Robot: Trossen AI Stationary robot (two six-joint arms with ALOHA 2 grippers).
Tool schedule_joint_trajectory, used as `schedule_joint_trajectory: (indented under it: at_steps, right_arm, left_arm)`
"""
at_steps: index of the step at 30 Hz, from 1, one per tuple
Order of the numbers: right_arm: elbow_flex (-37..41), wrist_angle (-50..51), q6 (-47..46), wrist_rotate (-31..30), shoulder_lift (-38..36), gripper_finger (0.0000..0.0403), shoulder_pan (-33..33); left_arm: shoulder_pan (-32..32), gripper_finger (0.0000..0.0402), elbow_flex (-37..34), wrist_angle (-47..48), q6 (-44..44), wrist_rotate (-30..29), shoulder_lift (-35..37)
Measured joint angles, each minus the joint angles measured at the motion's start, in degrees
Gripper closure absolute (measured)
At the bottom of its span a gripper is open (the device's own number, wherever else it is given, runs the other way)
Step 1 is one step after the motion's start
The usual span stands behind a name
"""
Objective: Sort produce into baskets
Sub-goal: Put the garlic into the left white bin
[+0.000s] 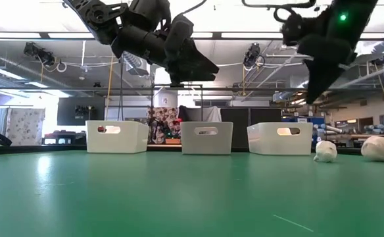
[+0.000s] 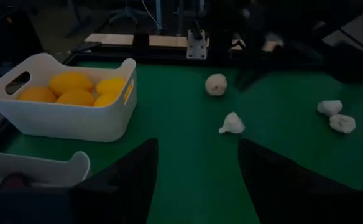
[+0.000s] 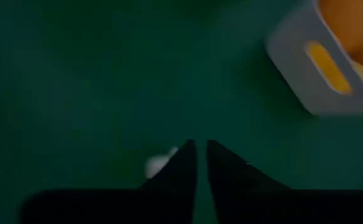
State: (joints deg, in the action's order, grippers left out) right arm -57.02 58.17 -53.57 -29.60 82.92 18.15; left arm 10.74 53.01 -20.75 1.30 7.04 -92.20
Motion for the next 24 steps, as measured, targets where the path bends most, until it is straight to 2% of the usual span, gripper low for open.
schedule_joint_trajectory:
  at_steps: [4,8,13,18,24]
  right_arm:
    - [-0.8,9.7,1.5,5.8,0.3,0.0291,-2.2]
    - [1.2,12.8,4.1,12.6,1.5,0.0227,-4.1]
    - [2.7,13.4,5.4,11.7,3.9,0.0157,-7.1]
    - [4.2,13.5,1.8,13.7,6.4,0.0112,-10.3]
    - [7.6,13.1,-0.8,16.4,8.0,0.0088,-10.5]
  left_arm:
    - [0.0,0.0175,0.0,0.8,0.0,0.0,0.0]
    - [0.0,0.0175,0.0,2.0,0.0,-0.1,0.0]
    - [0.0,0.0175,0.0,3.1,0.4,-0.1,-0.6]
    - [0.0,0.0174,0.0,2.7,0.2,0.0,-2.0]
    - [0.0,0.0174,0.0,2.7,0.2,0.0,-4.7]
